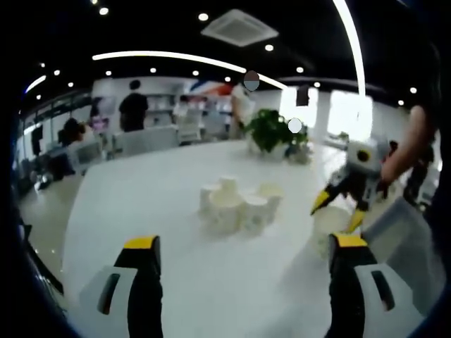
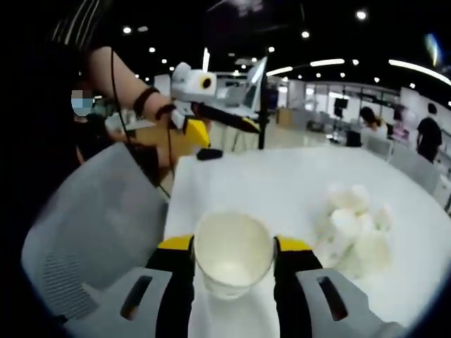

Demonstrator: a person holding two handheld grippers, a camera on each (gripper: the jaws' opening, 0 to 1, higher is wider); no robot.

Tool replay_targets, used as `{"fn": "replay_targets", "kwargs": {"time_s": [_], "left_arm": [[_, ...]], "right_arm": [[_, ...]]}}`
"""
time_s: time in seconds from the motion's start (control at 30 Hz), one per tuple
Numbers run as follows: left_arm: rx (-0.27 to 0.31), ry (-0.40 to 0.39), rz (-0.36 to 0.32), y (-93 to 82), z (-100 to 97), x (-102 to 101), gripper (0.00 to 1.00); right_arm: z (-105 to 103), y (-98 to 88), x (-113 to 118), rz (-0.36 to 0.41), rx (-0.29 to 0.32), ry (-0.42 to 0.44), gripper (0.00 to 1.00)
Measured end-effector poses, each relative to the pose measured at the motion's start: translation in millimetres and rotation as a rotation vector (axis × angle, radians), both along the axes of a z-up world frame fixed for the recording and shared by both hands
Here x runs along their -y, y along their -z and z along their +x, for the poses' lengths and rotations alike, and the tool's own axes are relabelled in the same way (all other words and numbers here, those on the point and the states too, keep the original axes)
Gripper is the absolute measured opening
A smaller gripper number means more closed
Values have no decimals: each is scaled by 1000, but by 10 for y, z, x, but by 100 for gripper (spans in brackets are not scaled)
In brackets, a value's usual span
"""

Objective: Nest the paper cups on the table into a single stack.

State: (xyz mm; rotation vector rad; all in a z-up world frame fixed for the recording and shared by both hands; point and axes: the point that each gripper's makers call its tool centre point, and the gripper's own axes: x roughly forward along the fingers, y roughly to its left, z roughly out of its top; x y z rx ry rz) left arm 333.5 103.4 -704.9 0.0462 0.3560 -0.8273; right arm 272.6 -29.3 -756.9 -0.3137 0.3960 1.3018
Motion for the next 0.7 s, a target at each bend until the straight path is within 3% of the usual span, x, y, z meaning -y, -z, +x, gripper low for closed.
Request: {"fn": "replay_targets", "kwargs": {"time_s": [0.7], "left_arm": [[-16,16,25,9,-54,-31,99]], "right_arm": [[-6,196,-35,-8,-3,11,41]]}}
